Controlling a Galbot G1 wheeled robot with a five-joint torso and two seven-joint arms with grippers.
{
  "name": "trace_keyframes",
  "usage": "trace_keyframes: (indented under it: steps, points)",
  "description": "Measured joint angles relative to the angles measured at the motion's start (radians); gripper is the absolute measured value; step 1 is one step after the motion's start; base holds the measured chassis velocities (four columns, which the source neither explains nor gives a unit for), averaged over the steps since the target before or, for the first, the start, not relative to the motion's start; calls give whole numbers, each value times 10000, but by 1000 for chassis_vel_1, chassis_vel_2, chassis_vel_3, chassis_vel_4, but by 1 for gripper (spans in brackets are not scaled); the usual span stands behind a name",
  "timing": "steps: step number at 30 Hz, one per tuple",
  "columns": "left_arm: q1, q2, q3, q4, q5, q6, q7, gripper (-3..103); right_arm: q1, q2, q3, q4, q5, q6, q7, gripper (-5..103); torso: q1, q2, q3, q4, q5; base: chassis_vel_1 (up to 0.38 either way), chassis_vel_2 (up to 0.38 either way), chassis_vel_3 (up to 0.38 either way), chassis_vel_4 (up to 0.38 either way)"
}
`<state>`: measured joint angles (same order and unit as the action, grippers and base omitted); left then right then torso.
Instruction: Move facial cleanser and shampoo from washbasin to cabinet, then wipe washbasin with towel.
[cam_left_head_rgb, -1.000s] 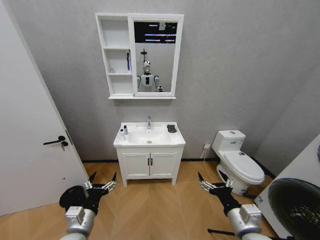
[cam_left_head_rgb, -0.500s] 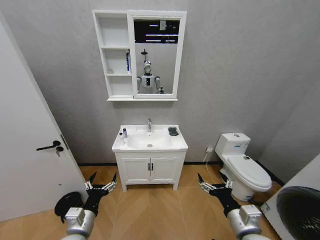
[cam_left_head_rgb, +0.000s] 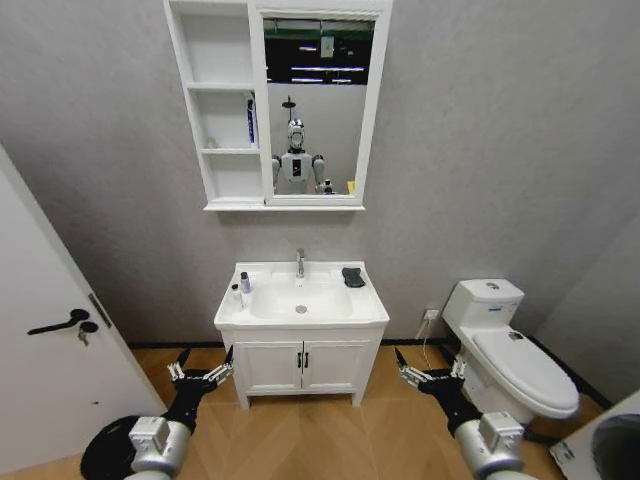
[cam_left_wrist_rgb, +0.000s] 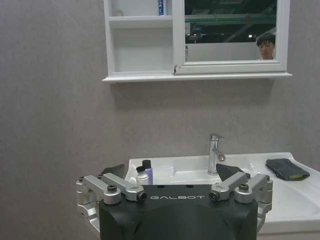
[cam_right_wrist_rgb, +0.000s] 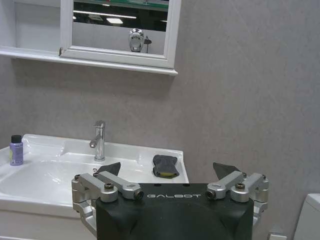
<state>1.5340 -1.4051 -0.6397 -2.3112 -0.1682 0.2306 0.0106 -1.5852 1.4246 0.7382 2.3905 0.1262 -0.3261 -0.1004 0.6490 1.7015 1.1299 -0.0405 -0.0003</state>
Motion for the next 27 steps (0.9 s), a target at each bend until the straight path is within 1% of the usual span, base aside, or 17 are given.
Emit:
trace_keyframes:
  steps: [5, 6, 9, 12, 13, 14, 16, 18, 19, 21, 22, 23, 24, 25, 27]
  points:
    - [1, -28, 5, 11, 17, -8, -1, 100, -4, 5, 8, -16, 0, 23, -6, 100, 0, 0, 0, 0, 2, -220, 224, 222, -241]
    - [1, -44, 7, 31, 38, -23, -3, 100, -11, 7, 15, -25, 1, 36, -9, 100, -1, 1, 0, 3, 6, -233, 216, 248, -237]
    - [4, -75, 15, 70, 68, -31, -3, 100, -31, 8, 27, -40, 2, 54, -11, 100, 1, 0, 0, 0, 0, -226, 228, 231, -235]
    - [19, -95, 36, 88, 82, -47, -3, 100, -61, 10, 40, -51, 6, 57, -11, 100, 0, 1, 0, -2, 3, -232, 231, 231, -240]
    - [26, -97, 39, 96, 91, -49, -3, 100, -67, 10, 41, -55, 17, 57, -11, 100, 0, 1, 0, 0, 1, -237, 240, 216, -229]
    - [27, -102, 41, 123, 105, -57, 0, 100, -68, 16, 31, -87, 80, 101, -9, 100, -2, 1, 0, 2, 8, -223, 227, 216, -198]
    - [21, -109, 40, 175, 114, -61, -1, 100, -65, 30, 25, -115, 81, 154, -18, 100, 1, 0, 1, 4, 5, -204, 195, 226, -198]
    - [-1, -117, 43, 266, 124, -79, 1, 100, -69, 35, 46, -122, 46, 175, -130, 100, 5, 0, 1, 0, -1, -204, 185, 202, -203]
    - [-17, -124, 61, 353, 145, -95, 4, 100, -74, 35, 58, -123, 36, 176, -211, 100, 7, -1, 2, 2, 5, -185, 185, 127, -154]
    - [-97, -143, 233, 718, 278, -164, 60, 100, -52, 34, 55, -154, 32, 176, -290, 100, 12, -3, 3, 2, 3, -115, 92, 92, -30]
    - [-97, -143, 233, 718, 278, -164, 60, 100, -52, 34, 55, -154, 32, 176, -290, 100, 12, -3, 3, 2, 3, -115, 58, 56, -30]
    - [-230, -223, 363, 1081, 410, -225, 69, 100, -15, 39, 41, -196, 17, 179, -297, 100, 10, -2, 2, -2, 4, -74, 58, 13, -16]
    - [-230, -223, 363, 1081, 410, -225, 69, 100, -15, 39, 41, -196, 17, 179, -297, 100, 10, -2, 2, -2, 4, -74, 58, 13, -16]
    - [-338, -282, 442, 1347, 481, -269, 70, 100, 6, 51, 25, -217, 11, 186, -297, 100, 7, -3, 2, -2, 5, 0, 0, 0, 0]
    - [-678, -484, 583, 2239, 684, -513, -1, 100, 22, 66, 11, -236, 7, 223, -297, 100, -6, 2, -1, 3, 1, 53, -25, -31, -7]
